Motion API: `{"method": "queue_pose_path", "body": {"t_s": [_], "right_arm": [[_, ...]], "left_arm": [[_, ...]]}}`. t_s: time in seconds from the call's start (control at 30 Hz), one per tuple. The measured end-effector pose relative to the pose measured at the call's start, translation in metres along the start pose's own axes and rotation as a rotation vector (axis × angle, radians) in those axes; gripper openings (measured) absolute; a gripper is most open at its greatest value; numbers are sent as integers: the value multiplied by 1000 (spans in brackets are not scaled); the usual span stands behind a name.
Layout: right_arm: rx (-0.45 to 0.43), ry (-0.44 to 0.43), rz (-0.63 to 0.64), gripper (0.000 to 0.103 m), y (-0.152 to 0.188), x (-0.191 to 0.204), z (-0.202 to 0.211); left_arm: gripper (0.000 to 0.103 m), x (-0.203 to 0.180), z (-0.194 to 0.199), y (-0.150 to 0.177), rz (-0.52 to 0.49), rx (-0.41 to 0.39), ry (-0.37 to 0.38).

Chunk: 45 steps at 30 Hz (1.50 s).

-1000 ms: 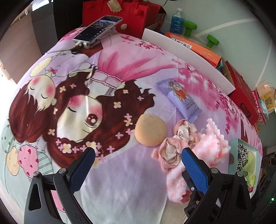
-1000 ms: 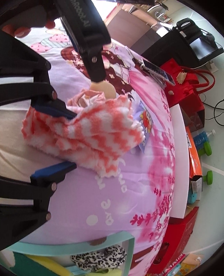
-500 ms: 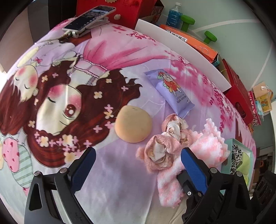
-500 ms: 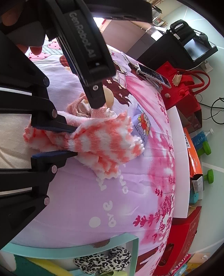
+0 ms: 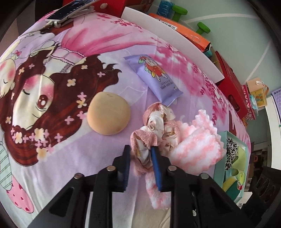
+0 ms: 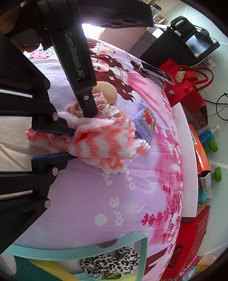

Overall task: Organize soft objects
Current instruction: 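Grasp the pink scrunchie with the left gripper while the right gripper holds the towel, then carry the scrunchie and towel over the white tray and release both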

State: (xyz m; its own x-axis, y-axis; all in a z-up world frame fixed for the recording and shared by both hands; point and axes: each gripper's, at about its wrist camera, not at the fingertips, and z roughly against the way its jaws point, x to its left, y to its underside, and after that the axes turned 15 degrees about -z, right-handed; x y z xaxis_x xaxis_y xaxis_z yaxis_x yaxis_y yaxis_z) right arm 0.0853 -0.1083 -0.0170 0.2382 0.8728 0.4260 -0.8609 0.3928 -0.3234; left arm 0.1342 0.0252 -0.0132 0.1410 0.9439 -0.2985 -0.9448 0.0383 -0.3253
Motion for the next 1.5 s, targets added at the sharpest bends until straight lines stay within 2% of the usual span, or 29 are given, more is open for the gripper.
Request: {"method": "queue_pose_path", "body": {"t_s": [0.37,0.73,1.0,1.33,1.5], "right_arm": [[14,-7,-4,19,0,-2,-2],[-16,-19,-10,18,-3,-4,11],[-39,-2,-76,18,-11,-27,17],[-84,-8,-103,18,-18,-38,32],[-148,-39,-89,18,-20,-34,59]], "left_arm": [[11,-1,-1,0,-7,-12,2],[9,-1,7,1,-21,-42,12],[8,9,16,2,7,-73,-5],[8,1,48,1,-9,-164,-5],[8,-10,86,1,-42,-277,16]]}}
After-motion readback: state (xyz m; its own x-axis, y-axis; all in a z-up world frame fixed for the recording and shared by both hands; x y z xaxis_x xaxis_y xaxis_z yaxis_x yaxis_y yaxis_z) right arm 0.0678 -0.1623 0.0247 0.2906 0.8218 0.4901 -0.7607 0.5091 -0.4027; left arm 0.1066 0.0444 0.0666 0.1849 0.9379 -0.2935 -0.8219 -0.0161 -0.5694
